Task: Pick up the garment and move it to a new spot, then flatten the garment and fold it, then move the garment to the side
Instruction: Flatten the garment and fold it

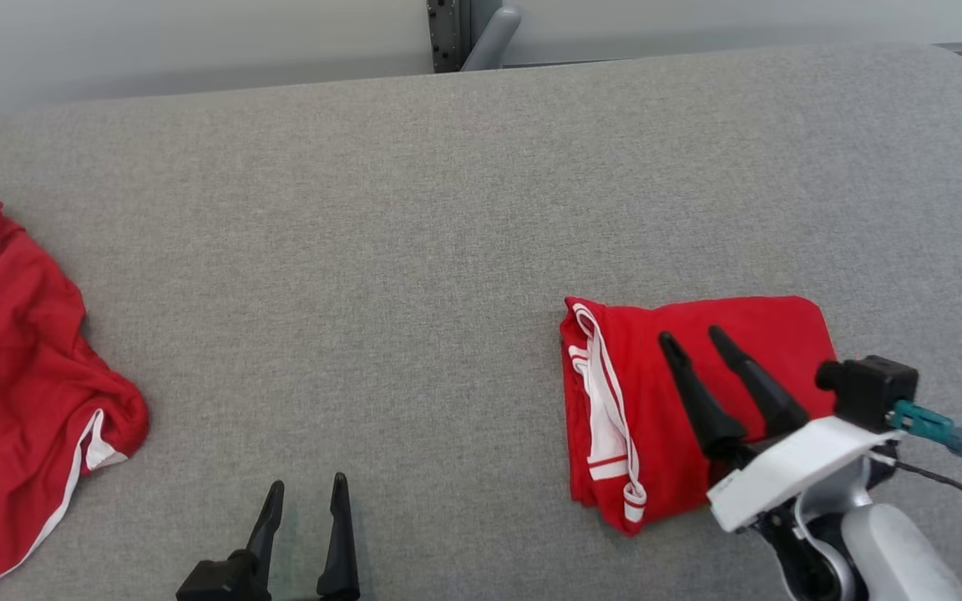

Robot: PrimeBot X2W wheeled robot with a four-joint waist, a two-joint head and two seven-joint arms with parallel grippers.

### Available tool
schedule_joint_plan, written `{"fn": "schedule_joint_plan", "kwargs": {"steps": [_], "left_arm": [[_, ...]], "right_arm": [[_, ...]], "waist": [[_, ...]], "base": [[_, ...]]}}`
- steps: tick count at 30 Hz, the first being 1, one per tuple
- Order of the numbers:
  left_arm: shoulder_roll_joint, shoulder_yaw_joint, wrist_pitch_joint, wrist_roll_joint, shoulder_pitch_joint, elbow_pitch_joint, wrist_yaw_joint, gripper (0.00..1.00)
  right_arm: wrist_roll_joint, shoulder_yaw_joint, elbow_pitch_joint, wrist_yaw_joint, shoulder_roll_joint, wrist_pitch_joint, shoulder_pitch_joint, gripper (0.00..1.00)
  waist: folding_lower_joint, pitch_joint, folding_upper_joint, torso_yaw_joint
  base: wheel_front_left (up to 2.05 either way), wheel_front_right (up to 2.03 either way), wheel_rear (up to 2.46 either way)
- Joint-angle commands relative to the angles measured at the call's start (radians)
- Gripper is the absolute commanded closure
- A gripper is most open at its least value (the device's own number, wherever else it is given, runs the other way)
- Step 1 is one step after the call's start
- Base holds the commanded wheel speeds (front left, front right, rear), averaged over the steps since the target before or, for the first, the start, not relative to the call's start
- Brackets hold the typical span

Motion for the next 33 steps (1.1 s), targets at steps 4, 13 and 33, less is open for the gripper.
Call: {"fn": "schedule_joint_plan", "kwargs": {"steps": [4, 13, 33], "left_arm": [[0.002, 0.007, -0.003, 0.005, 0.015, -0.013, 0.004, 0.00], [0.002, 0.001, -0.003, -0.012, 0.036, -0.015, -0.004, 0.00], [0.002, 0.101, -0.003, 0.055, 0.101, -0.037, -0.032, 0.00]], "right_arm": [[-0.058, -0.073, -0.083, 0.000, -0.056, -0.084, 0.071, 0.00], [-0.310, -0.214, 0.042, 0.000, -0.135, -0.280, 0.181, 0.00], [-0.477, -0.390, 0.055, 0.000, -0.046, -0.296, 0.327, 0.00]], "waist": [[0.0000, -0.019, 0.0000, -0.023], [0.0000, -0.087, 0.0000, -0.029], [0.0000, -0.195, 0.0000, 0.004]], "base": [[0.00, 0.00, 0.00], [0.00, 0.00, 0.00], [0.00, 0.00, 0.00]]}}
